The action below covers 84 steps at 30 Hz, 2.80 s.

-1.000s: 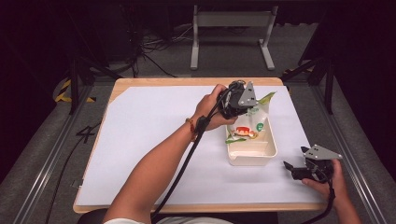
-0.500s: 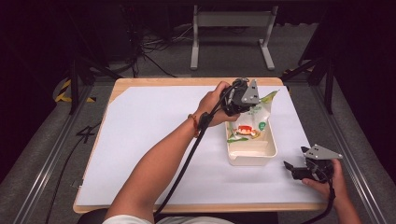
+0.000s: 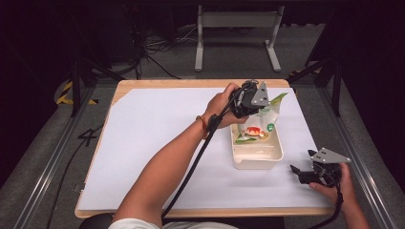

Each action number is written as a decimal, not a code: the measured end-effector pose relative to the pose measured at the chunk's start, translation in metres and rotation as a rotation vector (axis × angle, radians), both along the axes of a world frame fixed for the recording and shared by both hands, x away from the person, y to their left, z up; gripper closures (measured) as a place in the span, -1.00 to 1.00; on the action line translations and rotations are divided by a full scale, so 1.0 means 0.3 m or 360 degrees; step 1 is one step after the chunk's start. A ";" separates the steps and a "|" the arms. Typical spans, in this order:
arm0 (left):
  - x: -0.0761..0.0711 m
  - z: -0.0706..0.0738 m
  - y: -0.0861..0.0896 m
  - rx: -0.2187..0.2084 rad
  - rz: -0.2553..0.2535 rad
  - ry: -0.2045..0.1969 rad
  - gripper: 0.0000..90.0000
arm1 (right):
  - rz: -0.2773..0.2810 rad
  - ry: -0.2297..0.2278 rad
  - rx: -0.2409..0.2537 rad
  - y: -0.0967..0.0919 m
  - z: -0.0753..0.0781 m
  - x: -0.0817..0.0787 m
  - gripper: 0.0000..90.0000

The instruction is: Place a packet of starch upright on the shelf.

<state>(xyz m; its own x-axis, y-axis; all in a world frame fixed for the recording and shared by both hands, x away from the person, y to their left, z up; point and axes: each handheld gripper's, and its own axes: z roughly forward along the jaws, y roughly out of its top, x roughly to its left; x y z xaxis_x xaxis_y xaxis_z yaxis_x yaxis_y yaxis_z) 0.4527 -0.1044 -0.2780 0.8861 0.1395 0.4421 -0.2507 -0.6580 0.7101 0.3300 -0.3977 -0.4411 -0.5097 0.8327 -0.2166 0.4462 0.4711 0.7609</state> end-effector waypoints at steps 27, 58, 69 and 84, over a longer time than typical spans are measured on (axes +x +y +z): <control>0.015 -0.108 0.003 -0.0117 -0.0014 0.0161 0.76 | 0.0004 0.0004 -0.0007 0.004 -0.001 -0.001 -0.73; 0.000 -0.048 0.145 -0.0002 0.0086 0.0079 0.29 | 0.0009 0.0002 -0.0014 0.007 0.000 0.001 -0.73; 0.007 -0.071 0.246 0.0057 0.0223 0.0064 0.01 | 0.0008 0.0003 -0.0011 0.008 0.000 0.000 -0.73; -0.040 -0.140 0.376 0.0111 0.0358 0.0010 -0.23 | 0.0005 -0.0006 -0.0018 0.011 0.002 0.001 -0.73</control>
